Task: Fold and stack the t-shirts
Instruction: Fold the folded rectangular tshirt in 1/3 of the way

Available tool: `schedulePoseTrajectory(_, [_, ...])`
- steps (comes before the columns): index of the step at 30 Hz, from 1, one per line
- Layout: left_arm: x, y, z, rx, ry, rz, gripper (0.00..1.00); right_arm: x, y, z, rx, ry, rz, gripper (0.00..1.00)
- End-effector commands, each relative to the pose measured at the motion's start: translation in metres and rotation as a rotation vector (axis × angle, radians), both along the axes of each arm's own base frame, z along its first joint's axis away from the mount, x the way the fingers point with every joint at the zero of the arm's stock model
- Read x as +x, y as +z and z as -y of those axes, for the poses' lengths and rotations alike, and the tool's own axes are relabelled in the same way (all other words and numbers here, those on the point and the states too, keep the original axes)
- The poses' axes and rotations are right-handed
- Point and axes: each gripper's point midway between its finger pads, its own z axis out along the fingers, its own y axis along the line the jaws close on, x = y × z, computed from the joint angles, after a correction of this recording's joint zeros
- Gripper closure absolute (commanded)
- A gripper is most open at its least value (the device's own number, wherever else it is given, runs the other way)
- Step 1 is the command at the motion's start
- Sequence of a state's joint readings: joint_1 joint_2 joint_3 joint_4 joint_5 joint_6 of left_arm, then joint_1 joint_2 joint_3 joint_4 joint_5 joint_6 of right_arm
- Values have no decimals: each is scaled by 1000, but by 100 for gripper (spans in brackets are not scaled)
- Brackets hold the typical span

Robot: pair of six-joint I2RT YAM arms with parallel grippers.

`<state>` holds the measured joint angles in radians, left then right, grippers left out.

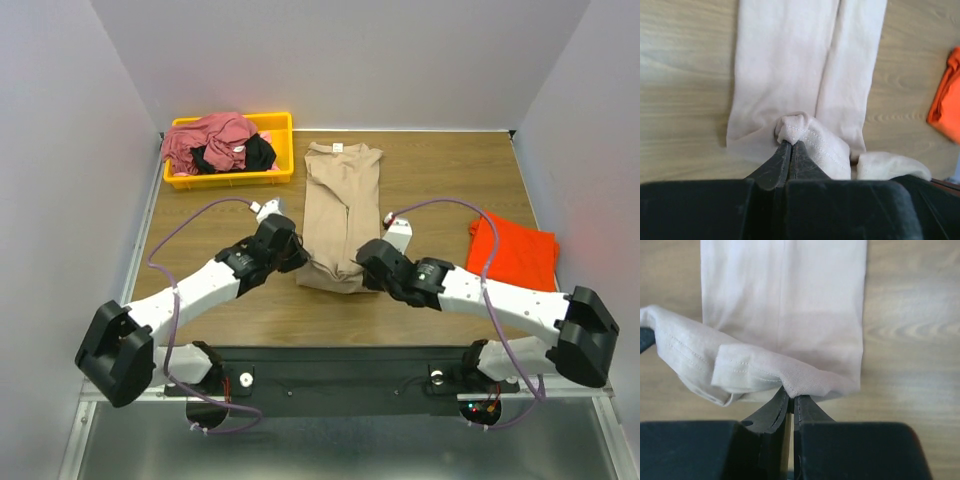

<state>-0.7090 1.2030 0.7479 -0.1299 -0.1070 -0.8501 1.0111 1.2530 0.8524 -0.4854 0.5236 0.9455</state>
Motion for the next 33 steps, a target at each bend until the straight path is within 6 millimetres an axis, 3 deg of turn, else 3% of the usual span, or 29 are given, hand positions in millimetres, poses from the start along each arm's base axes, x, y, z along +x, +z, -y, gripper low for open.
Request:
schedulePoseTrajectory(1, [42, 24, -1, -22, 67, 86, 100, 48, 26, 11, -85, -99, 130, 100])
schedulePoseTrajectory(6, [80, 29, -10, -31, 125, 102, 100, 85, 17, 14, -156, -136, 128, 100])
schedulePoseTrajectory(8, [94, 28, -9, -9, 127, 113, 100, 100, 23, 12, -150, -150, 139, 100])
schedulePoseTrajectory(10, [111, 41, -4, -14, 120, 149, 100, 112, 17, 10, -176, -145, 133, 99])
schedulePoseTrajectory(11, [115, 31, -2, 0, 117, 130, 100, 122, 22, 11, -167, -158, 137, 100])
schedulePoseTrajectory(15, [135, 27, 1, 30, 124, 132, 100, 148, 21, 10, -186, -154, 145, 100])
schedulePoseTrajectory(18, [153, 32, 3, 32, 127, 141, 100, 166, 9, 9, -191, -154, 124, 100])
schedulePoseTrajectory(23, [176, 25, 3, 64, 164, 144, 100, 192, 5, 15, -168, -174, 116, 100])
schedulePoseTrajectory(24, [176, 9, 1, 94, 160, 103, 100, 197, -2, 16, -170, -167, 101, 100])
schedulePoseTrajectory(33, [206, -23, 0, 115, 201, 27, 100, 228, -22, 19, -146, -166, 86, 99])
